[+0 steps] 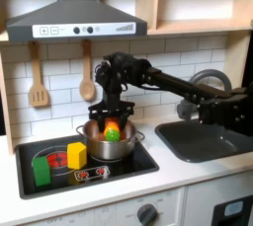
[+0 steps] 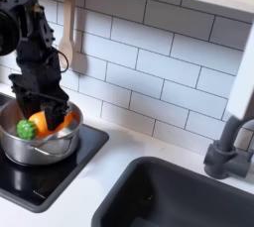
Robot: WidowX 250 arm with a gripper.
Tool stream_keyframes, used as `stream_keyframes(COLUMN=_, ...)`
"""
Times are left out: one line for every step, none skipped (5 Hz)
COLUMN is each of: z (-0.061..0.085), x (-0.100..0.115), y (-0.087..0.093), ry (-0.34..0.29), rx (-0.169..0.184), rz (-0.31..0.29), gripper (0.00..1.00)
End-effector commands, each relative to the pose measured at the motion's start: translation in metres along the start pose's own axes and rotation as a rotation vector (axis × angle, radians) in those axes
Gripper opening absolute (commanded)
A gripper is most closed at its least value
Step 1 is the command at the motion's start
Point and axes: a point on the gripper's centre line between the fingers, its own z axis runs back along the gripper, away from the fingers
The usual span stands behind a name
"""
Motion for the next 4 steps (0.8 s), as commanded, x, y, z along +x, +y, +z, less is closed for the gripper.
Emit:
stream_keyframes(z=0.0154, x=0.0071, y=-0.0067, ry=-0.033, rx=-0.028, rz=-0.001, gripper=0.0)
stream_keyframes(z=0.0162, x=0.0064, y=-0.0076, ry=-0.035, rx=-0.038, rz=0.004, gripper=0.0)
stream_keyframes(z=0.0112, x=0.0022, y=-0.0046, ry=-0.019, rx=-0.037, rz=0.005, gripper=0.0)
stream_keyframes(z=0.0104, x=0.0036, y=-0.0022, ry=-0.024, rx=-0.039, rz=0.011, gripper=0.0)
